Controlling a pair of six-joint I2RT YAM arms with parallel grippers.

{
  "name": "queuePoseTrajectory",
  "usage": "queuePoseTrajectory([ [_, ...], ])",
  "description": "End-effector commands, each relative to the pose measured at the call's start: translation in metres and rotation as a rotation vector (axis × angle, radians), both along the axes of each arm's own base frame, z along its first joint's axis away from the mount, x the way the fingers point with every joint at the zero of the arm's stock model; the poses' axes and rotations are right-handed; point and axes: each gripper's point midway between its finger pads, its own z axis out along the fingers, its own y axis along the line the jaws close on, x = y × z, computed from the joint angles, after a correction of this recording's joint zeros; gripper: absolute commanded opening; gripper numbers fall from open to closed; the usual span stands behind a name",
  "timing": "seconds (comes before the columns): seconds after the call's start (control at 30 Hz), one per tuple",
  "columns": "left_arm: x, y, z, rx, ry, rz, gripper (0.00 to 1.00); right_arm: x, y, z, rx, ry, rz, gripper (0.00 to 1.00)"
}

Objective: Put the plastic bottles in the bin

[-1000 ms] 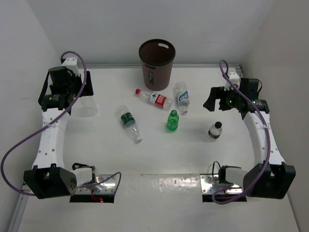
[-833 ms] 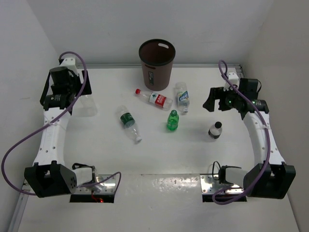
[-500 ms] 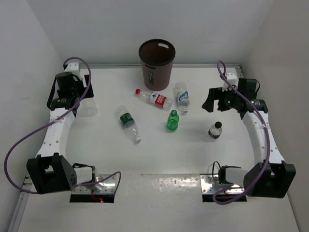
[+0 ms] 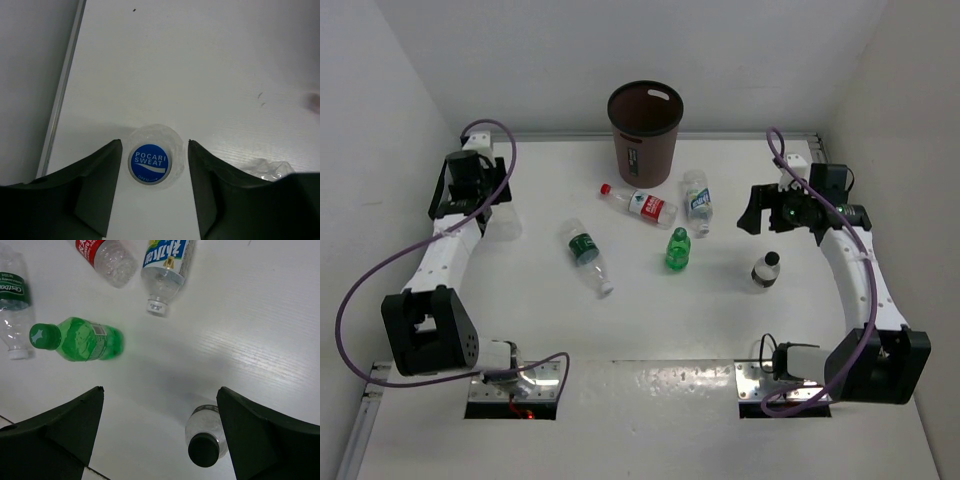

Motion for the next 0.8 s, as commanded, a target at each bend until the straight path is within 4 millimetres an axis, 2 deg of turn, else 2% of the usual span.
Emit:
queuePoseTrajectory([
  [0.0,0.008,0.005,0.009,0.009,-0.048,-0.001,0.57,0.003,0.003,0.004,-0.005,-0.022,0.026,0.93],
  [0.07,0.009,0.003,0.009,0.005,-0.049,-0.010,0.52,0.003,0.002,0.004,-0.005,-0.019,0.020,0.93],
  [0.2,0.009,0.002,0.009,0.001,-0.049,-0.018,0.33,0.002,0.004,0.001,-0.006,-0.019,0.029,0.92],
  [0.27,0.015,-0.001,0.020,-0.006,-0.068,-0.040,0.27,0.001,0.006,0.000,-0.006,-0.018,0.035,0.92],
  [0.3,0.015,-0.003,0.024,-0.018,-0.069,-0.045,0.18,0.002,0.007,0.001,-0.005,-0.018,0.036,0.92],
  [0.4,0.024,-0.019,0.060,-0.065,-0.132,-0.097,0.09,0.002,0.008,0.000,-0.005,-0.018,0.041,0.92],
  [0.43,0.026,-0.023,0.074,-0.082,-0.159,-0.112,0.06,0.002,0.009,0.002,0.000,-0.021,0.044,0.92],
  [0.47,0.032,-0.043,0.110,-0.117,-0.228,-0.174,0.06,0.002,0.011,0.002,0.006,-0.018,0.052,0.92],
  [0.5,0.037,-0.053,0.128,-0.132,-0.265,-0.209,0.06,0.001,0.012,0.002,0.011,-0.018,0.059,0.92],
  [0.53,0.038,-0.065,0.175,-0.135,-0.360,-0.250,0.06,0.000,0.015,0.004,0.006,-0.035,0.098,0.92],
  [0.57,0.041,-0.087,0.194,-0.161,-0.394,-0.304,0.06,-0.001,0.017,0.006,0.012,-0.040,0.111,0.92],
  [0.63,0.049,-0.115,0.224,-0.180,-0.445,-0.398,0.06,-0.004,0.026,0.012,0.047,-0.062,0.155,0.90],
  [0.67,0.045,-0.139,0.263,-0.191,-0.521,-0.465,0.06,-0.005,0.028,0.012,0.053,-0.069,0.168,0.90],
  [0.7,0.044,-0.156,0.275,-0.210,-0.540,-0.523,0.06,-0.004,0.033,0.017,0.068,-0.093,0.191,0.90],
  [0.73,0.054,-0.169,0.279,-0.216,-0.553,-0.558,0.06,-0.005,0.035,0.020,0.072,-0.115,0.199,0.90],
  [0.77,0.048,-0.193,0.303,-0.233,-0.602,-0.617,0.06,-0.005,0.037,0.021,0.073,-0.128,0.210,0.90],
])
